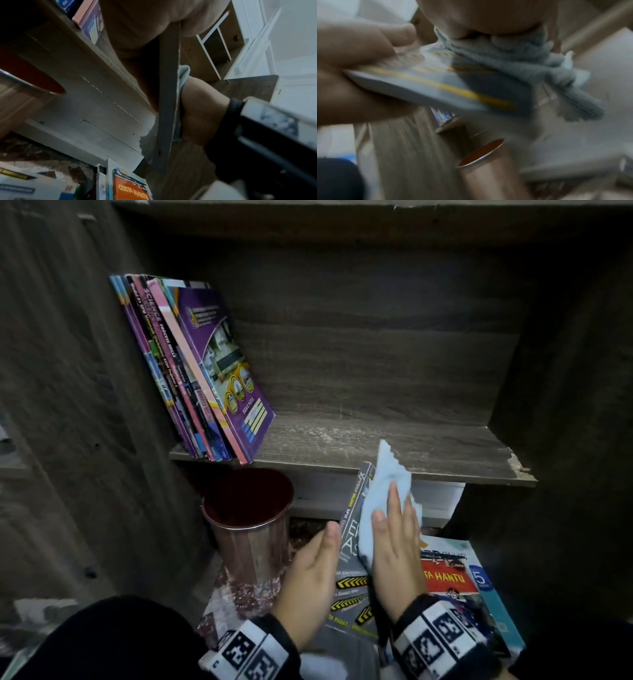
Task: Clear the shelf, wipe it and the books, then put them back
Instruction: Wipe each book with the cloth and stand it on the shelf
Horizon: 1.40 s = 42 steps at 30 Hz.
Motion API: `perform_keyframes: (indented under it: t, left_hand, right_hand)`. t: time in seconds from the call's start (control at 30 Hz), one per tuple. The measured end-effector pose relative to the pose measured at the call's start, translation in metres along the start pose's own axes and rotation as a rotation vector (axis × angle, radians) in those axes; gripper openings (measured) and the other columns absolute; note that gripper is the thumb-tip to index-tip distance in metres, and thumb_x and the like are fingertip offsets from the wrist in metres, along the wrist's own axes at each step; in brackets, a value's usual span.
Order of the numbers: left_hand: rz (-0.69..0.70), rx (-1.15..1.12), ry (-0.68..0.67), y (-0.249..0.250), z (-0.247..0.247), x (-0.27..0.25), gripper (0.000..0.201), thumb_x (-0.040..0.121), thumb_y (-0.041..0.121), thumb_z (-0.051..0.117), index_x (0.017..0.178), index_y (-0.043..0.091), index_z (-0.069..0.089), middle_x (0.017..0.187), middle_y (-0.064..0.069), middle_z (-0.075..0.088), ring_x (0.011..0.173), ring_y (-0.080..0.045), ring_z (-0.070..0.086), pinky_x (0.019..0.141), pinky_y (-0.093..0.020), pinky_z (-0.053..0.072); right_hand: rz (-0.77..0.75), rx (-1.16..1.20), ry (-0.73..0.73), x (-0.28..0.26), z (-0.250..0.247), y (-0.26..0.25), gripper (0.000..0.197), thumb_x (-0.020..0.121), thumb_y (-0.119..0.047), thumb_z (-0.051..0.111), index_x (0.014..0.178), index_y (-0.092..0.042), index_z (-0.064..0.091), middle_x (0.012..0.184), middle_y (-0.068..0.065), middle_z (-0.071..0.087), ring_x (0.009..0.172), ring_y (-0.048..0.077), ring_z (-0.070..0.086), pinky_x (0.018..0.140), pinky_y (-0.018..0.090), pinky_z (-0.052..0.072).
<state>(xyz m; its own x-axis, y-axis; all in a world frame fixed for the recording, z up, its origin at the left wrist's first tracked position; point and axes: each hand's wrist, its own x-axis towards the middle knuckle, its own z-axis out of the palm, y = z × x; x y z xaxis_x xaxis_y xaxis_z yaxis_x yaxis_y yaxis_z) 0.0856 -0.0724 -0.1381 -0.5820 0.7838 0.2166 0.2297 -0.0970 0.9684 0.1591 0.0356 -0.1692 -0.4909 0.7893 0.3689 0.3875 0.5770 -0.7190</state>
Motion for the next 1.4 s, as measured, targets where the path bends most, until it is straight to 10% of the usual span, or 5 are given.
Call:
perform_keyframes:
  t: [0.23, 0.57, 0.97, 1.2, 1.4]
  left_hand:
    - [0.117, -0.196, 0.154, 0.000, -0.004, 0.006, 0.046, 0.092, 0.042, 0.033, 0.113, 0.022, 0.068, 0.105, 0.011, 0.073, 0.104, -0.005, 0.066, 0.089, -0.021, 0.051]
    - [0.295, 0.245, 0.045, -0.022, -0.027, 0.030, 0.027, 0.090, 0.041, 0.060, 0.116, 0.049, 0.061, 0.127, 0.025, 0.059, 0.115, 0.004, 0.054, 0.099, -0.011, 0.038]
    - [-0.185, -0.809, -0.040, 0.003, -0.031, 0.036, 0.039, 0.089, 0.029, 0.047, 0.125, 0.017, 0.053, 0.126, -0.016, 0.062, 0.115, -0.033, 0.060, 0.097, -0.051, 0.048]
    - [-0.153, -0.643, 0.038, -0.007, -0.024, 0.033, 0.039, 0.096, 0.037, 0.037, 0.127, 0.018, 0.052, 0.120, -0.009, 0.067, 0.106, -0.022, 0.067, 0.089, -0.038, 0.055]
    - [-0.130, -0.437, -0.116, -0.013, -0.012, 0.017, 0.039, 0.096, 0.040, 0.044, 0.132, 0.026, 0.050, 0.131, 0.003, 0.061, 0.126, -0.015, 0.053, 0.113, -0.045, 0.033]
  right_hand:
    - [0.147, 0.628, -0.368, -0.029, 0.014, -0.040, 0.104, 0.063, -0.093, 0.038, 0.149, -0.044, 0.005, 0.160, -0.012, 0.009, 0.145, 0.002, 0.010, 0.120, 0.040, 0.015]
    - [0.214, 1.046, -0.106, 0.002, -0.034, -0.034, 0.052, 0.061, 0.000, 0.060, 0.112, -0.012, 0.063, 0.101, 0.017, 0.071, 0.093, 0.038, 0.067, 0.081, 0.048, 0.055]
    - [0.232, 0.861, 0.078, 0.007, -0.032, -0.020, 0.032, 0.078, 0.005, 0.070, 0.101, -0.017, 0.065, 0.094, 0.008, 0.072, 0.084, 0.025, 0.066, 0.082, 0.040, 0.053]
    - [-0.129, -0.110, -0.384, -0.042, 0.011, -0.026, 0.065, 0.071, -0.087, -0.002, 0.132, -0.066, -0.003, 0.144, -0.033, -0.035, 0.135, -0.005, -0.034, 0.113, 0.033, -0.010]
    - [-0.180, -0.163, -0.237, -0.011, -0.004, -0.007, 0.055, 0.082, -0.077, -0.004, 0.135, -0.065, -0.012, 0.147, -0.035, -0.028, 0.138, -0.006, -0.027, 0.114, 0.034, -0.003]
